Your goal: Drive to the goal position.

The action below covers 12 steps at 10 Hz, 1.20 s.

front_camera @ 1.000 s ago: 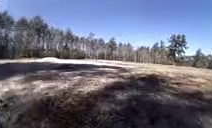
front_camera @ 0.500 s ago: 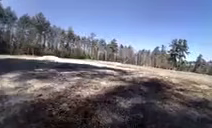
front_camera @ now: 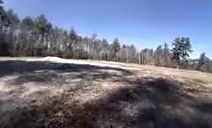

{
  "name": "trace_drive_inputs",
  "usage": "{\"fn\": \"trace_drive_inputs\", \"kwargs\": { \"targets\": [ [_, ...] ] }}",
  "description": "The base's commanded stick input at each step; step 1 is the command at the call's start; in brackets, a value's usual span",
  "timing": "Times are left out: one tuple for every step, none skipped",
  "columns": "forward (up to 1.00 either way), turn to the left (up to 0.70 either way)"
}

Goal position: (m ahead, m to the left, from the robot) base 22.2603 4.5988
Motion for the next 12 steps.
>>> {"fn": "trace_drive_inputs", "kwargs": {
  "targets": [
    [0.5,0.0],
    [0.5,0.0],
    [0.5,0.0],
    [0.5,0.0],
    [0.5,0.0],
    [0.5,0.0],
    [0.5,0.0],
    [0.5,0.0],
    [0.5,0.0],
    [0.5,0.0],
    [0.5,0.0],
    [0.5,0.0]
  ]
}}
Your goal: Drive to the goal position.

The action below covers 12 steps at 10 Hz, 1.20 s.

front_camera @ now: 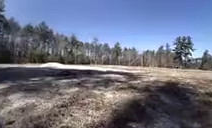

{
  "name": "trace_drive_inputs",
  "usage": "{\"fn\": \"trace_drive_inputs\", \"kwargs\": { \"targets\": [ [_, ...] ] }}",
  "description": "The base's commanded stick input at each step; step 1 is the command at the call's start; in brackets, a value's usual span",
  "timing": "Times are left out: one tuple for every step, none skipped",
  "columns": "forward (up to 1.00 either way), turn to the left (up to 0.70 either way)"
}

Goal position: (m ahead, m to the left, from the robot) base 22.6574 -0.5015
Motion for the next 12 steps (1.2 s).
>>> {"fn": "trace_drive_inputs", "kwargs": {
  "targets": [
    [0.5,0.0],
    [0.5,0.0],
    [0.5,0.0],
    [0.5,0.0],
    [0.5,0.0],
    [0.5,0.0],
    [0.5,0.0],
    [0.5,0.0],
    [0.5,0.0],
    [0.5,0.0],
    [0.5,0.0],
    [0.5,0.0]
  ]
}}
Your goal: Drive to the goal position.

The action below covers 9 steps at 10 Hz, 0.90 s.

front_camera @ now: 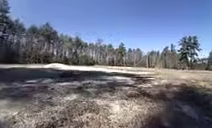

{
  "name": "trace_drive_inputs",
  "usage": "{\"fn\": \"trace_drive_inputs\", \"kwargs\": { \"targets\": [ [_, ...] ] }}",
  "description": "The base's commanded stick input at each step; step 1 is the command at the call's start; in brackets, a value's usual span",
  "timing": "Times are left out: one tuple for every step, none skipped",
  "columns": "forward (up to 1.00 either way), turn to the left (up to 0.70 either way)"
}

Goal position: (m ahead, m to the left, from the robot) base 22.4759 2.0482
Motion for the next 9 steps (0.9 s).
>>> {"fn": "trace_drive_inputs", "kwargs": {
  "targets": [
    [0.5,0.0],
    [0.5,0.0],
    [0.5,0.0],
    [0.5,0.0],
    [0.5,0.0],
    [0.5,0.0],
    [0.5,0.0],
    [0.5,0.0],
    [0.5,0.0]
  ]
}}
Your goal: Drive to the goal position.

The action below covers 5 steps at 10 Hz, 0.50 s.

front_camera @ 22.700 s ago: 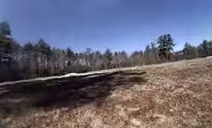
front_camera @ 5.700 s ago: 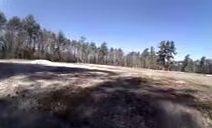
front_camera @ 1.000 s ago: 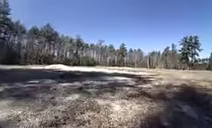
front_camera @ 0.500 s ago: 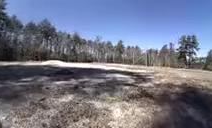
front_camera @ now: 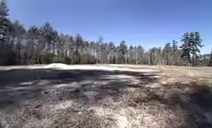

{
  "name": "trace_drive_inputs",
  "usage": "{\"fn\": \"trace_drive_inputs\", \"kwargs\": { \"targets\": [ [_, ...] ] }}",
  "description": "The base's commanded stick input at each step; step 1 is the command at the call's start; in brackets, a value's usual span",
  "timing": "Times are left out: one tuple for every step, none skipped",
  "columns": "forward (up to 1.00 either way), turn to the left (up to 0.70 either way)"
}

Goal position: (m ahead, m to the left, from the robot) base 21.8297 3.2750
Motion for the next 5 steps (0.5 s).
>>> {"fn": "trace_drive_inputs", "kwargs": {
  "targets": [
    [0.5,0.0],
    [0.5,0.0],
    [0.5,0.0],
    [0.5,0.0],
    [0.5,0.0]
  ]
}}
